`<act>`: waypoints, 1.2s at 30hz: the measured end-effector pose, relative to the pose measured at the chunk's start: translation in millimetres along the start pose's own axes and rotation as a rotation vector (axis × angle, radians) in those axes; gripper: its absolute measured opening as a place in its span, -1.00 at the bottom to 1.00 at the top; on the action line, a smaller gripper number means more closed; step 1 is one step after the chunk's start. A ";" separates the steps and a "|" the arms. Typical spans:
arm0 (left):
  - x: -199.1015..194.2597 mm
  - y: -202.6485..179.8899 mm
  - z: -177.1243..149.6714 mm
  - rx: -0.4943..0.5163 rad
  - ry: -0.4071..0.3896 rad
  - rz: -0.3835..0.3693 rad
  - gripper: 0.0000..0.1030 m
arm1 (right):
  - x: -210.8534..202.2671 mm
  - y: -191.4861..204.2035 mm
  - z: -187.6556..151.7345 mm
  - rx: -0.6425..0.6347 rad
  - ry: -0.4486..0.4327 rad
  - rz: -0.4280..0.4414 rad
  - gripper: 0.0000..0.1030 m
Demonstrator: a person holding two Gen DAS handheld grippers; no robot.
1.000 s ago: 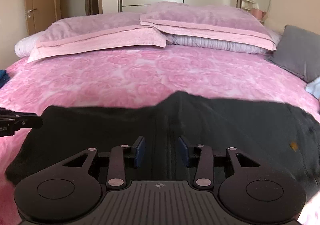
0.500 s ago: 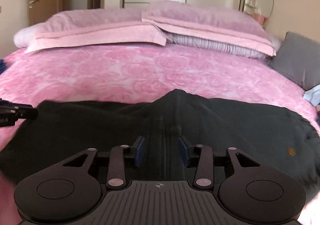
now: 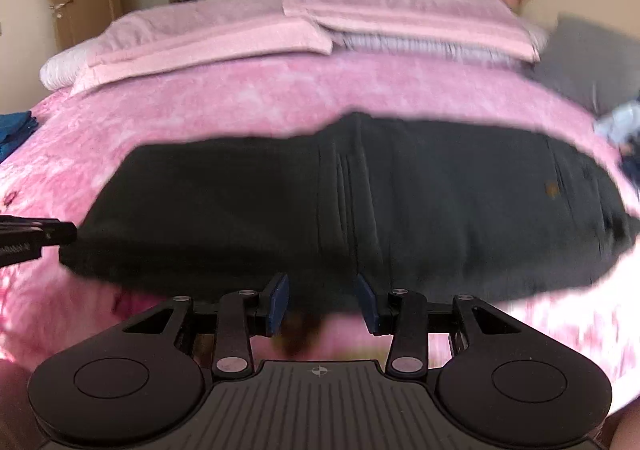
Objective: Fold clothes
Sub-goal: 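Lay the folded trousers down and open both grippers, then grasp the folded trousers' edge with the left gripper while the right gripper grasps the waistband end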
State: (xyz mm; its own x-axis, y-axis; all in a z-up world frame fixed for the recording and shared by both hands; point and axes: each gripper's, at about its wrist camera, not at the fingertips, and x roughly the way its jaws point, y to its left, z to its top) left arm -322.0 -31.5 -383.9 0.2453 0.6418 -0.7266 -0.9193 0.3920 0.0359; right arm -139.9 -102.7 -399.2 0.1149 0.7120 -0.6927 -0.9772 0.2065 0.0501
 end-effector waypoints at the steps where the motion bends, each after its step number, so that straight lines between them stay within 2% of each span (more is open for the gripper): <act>1: -3.4 -2.8 -5.6 0.000 0.011 -0.002 -0.64 | -2.9 -2.3 -5.9 0.018 0.014 -0.003 -0.20; 7: -28.0 -17.6 -27.5 0.031 0.015 0.017 -0.59 | -27.6 -11.5 -17.3 0.099 0.031 0.005 -0.19; 12: -47.4 -23.4 -30.1 0.046 -0.021 0.023 -0.53 | -46.9 -13.6 -18.5 0.104 0.004 0.003 -0.19; 19: -60.3 -31.4 -32.8 0.067 -0.042 0.017 -0.52 | -60.2 -16.7 -30.7 0.126 0.014 -0.005 -0.19; 36: -40.5 -43.4 -33.9 0.094 -0.004 0.000 -0.52 | -53.0 -28.8 -39.9 0.155 0.061 -0.028 -0.19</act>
State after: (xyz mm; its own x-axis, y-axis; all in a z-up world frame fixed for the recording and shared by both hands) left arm -302.4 -96.9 -379.2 0.2466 0.6446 -0.7236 -0.8863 0.4520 0.1006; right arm -125.0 -173.1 -392.7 0.1261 0.6637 -0.7373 -0.9338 0.3302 0.1375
